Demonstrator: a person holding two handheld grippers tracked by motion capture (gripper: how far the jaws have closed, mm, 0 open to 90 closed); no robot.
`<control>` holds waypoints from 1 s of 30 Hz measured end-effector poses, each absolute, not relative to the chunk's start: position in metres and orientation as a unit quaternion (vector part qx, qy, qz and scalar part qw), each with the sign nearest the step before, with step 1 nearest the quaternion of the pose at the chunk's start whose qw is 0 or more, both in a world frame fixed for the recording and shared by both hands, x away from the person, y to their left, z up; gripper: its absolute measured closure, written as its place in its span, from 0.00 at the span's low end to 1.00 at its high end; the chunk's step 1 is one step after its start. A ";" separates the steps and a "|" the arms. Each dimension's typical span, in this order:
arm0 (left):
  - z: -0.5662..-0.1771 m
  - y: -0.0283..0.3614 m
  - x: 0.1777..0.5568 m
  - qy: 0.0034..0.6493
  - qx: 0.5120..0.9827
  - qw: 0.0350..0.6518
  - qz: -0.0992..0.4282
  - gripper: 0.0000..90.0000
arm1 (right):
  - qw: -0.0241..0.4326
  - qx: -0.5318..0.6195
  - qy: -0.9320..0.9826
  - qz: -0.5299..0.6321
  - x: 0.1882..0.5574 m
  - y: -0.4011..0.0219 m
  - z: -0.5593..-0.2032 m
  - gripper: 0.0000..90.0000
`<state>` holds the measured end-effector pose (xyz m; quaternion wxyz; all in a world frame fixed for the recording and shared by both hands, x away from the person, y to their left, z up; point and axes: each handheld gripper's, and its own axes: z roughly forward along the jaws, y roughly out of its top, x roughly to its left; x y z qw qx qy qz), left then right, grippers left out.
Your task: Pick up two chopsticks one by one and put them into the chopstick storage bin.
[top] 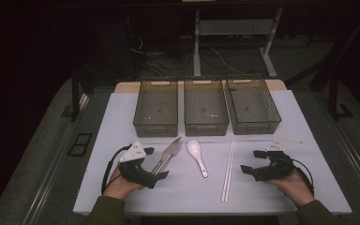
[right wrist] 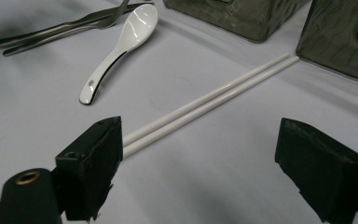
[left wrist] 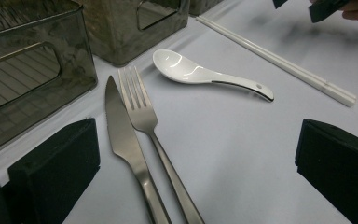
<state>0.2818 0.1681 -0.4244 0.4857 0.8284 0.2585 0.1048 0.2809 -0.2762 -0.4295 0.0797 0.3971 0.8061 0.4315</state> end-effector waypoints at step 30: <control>-0.424 0.168 0.282 0.260 0.824 0.492 0.103 0.00 | 0.093 0.451 0.795 0.394 0.360 -0.246 -0.441 0.45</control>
